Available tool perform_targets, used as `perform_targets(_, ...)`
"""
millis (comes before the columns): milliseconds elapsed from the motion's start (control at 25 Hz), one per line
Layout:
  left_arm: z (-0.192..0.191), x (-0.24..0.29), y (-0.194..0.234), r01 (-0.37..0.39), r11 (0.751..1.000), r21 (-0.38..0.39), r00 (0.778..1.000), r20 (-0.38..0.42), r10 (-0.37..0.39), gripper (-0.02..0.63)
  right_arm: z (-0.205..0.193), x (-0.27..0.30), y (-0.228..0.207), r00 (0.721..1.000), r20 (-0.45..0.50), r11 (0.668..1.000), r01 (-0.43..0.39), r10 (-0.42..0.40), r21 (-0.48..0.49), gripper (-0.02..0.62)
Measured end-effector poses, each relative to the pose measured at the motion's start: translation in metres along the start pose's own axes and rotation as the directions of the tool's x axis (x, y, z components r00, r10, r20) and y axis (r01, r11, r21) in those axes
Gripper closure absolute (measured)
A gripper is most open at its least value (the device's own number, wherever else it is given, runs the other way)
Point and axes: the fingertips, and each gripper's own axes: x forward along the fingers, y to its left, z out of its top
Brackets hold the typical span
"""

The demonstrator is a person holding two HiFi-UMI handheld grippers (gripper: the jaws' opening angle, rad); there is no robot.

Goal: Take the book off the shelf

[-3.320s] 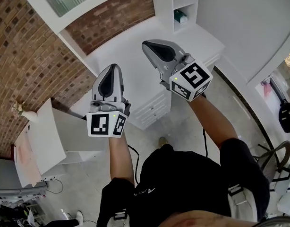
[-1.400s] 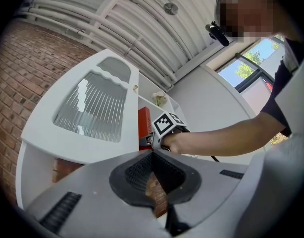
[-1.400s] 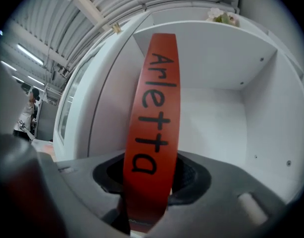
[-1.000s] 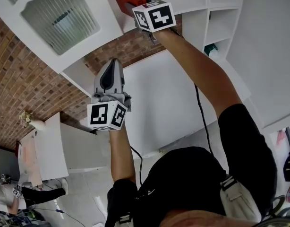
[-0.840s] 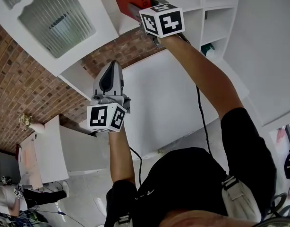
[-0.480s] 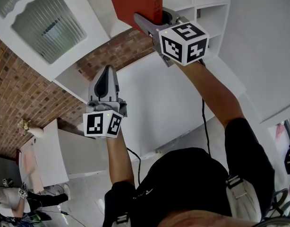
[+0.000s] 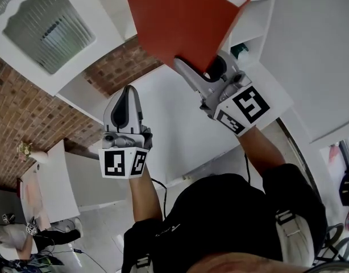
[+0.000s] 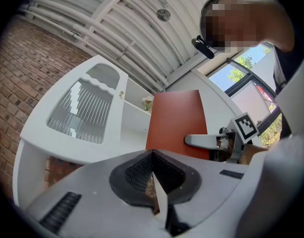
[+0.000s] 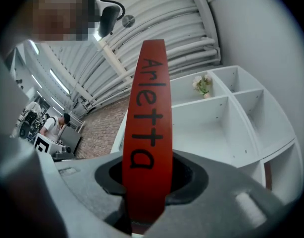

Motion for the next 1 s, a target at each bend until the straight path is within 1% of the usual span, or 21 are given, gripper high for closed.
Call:
perform_targets(160,-0.008,-0.006,-0.002,-0.007,1.000,-0.002,1.000,-0.014,0.007,0.609,-0.020,-0.016,0.013,1.000,-0.001,1.000,-0.011,0.011,0.023,0.439)
perform_targets(320,-0.008,-0.011,0.003,-0.024,1.000,-0.009,1.000,-0.017,0.024,0.609,-0.031,-0.024,0.017,1.000,0.000,0.999,-0.011,0.011,0.053,0.440)
perform_targets(680,-0.005,-0.014,-0.004,-0.020,1.000,0.005,1.000,-0.013,0.020,0.609,-0.038,-0.041,0.015,1.000,-0.010,0.997,0.016,-0.016,0.070,0.441)
perform_targets(1000,-0.011,-0.009,-0.006,-0.005,1.000,-0.005,1.000,-0.017,0.005,0.609,-0.041,-0.042,0.011,0.999,-0.018,0.997,0.032,-0.031,0.066,0.442)
